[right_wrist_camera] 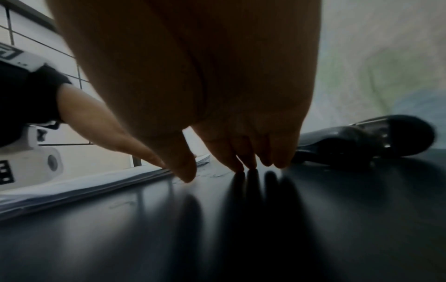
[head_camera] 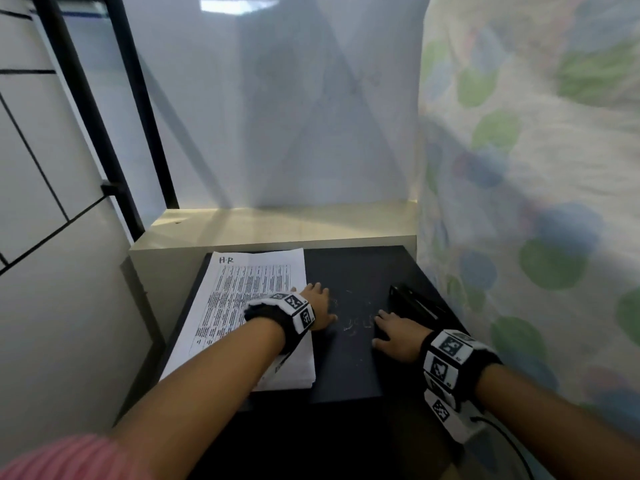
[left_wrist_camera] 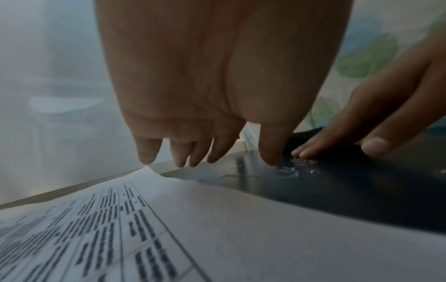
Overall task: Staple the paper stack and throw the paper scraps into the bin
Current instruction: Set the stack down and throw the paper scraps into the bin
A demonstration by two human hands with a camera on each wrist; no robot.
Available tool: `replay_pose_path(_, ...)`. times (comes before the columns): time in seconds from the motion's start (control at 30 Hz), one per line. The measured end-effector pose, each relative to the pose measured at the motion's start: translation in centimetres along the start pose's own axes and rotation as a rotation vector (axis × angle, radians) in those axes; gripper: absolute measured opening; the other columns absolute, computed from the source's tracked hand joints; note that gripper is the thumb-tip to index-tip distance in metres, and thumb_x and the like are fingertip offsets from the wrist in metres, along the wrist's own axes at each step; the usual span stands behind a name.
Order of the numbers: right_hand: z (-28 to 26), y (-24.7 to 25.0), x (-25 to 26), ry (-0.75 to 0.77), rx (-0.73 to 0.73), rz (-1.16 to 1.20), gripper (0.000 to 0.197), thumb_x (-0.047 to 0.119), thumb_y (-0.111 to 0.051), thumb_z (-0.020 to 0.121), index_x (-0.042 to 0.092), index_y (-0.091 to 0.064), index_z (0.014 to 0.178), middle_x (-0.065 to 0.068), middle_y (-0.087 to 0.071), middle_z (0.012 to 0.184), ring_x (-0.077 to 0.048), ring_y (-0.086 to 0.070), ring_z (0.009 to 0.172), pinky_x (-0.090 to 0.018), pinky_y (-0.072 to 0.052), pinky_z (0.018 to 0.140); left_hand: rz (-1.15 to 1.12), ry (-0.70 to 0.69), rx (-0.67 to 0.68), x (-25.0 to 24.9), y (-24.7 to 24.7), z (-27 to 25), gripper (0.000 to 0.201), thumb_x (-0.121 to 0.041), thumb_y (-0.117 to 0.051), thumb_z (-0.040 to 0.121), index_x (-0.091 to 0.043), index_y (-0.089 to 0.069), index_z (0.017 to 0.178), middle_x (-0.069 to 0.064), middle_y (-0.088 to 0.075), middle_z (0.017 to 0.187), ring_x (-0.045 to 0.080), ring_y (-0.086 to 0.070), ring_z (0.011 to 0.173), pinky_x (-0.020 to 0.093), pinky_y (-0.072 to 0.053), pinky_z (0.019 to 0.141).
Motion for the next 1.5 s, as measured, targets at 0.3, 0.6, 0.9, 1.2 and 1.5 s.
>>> replay_pose_path(0.3,4.2,3.8,0.9,0.032,-0.067,0.049,0.044,0.021,-0.037,0.098,0.007,-0.043,0.139,-0.012,-0.039,0.149,-0.028,-0.039,0.135,-0.032,-0.03,0.112,0.0,-0.061,0.107,-2.2,-2.3,0.6,0.074,-0.048,-0.027,0.098,-0.005,0.002,0.151,0.011,0.008,0.161,0.025,0.002,0.15,0.044,-0.005,0.121)
replay_pose_path(0.6,7.7,4.1,2.8,0.025,0.003,-0.067,0.046,0.015,-0.038,0.096,0.004,-0.038,0.14,-0.015,-0.03,0.153,-0.033,-0.041,0.133,-0.038,-0.037,0.109,0.009,-0.267,0.198,-3.2,-0.7,-3.1,0.063,-0.036,-0.024,0.101,-0.006,0.0,0.152,0.01,0.008,0.161,0.025,0.003,0.15,0.048,-0.006,0.12)
replay_pose_path(0.9,2.8,2.6,1.1,0.158,0.094,-0.084,0.045,0.012,-0.034,0.097,0.012,-0.04,0.142,-0.008,-0.037,0.151,-0.025,-0.037,0.138,-0.029,-0.026,0.114,0.011,-0.036,0.124,-1.9,-1.8,0.1,0.07,-0.043,-0.027,0.099,-0.004,0.0,0.151,0.011,0.006,0.161,0.024,0.0,0.15,0.043,-0.008,0.121)
replay_pose_path(1.2,2.7,2.8,0.4,0.019,0.039,-0.058,0.055,0.01,-0.037,0.096,0.006,-0.02,0.148,-0.012,-0.015,0.159,-0.028,-0.024,0.144,-0.03,-0.022,0.116,-0.048,-0.214,0.131,-4.5,-2.3,-1.3,0.06,-0.035,-0.023,0.101,-0.009,-0.003,0.152,0.005,0.005,0.162,0.025,0.0,0.15,0.046,-0.011,0.12)
replay_pose_path(1.5,-0.4,1.5,0.6,0.184,0.051,0.078,0.047,0.013,-0.045,0.094,0.014,-0.041,0.141,-0.008,-0.042,0.148,-0.023,-0.042,0.134,-0.027,-0.03,0.111,-0.161,-0.254,-0.021,-3.0,-1.1,-5.3,0.056,-0.045,-0.061,0.083,-0.008,-0.049,0.124,0.014,-0.052,0.13,0.03,-0.052,0.121,0.033,-0.043,0.1)
Point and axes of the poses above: each hand's wrist, its own z-axis towards the middle knuckle, its own y-axis out of the back of the hand, x = y × z, the point moved 4 cm from there along z, towards the middle knuckle
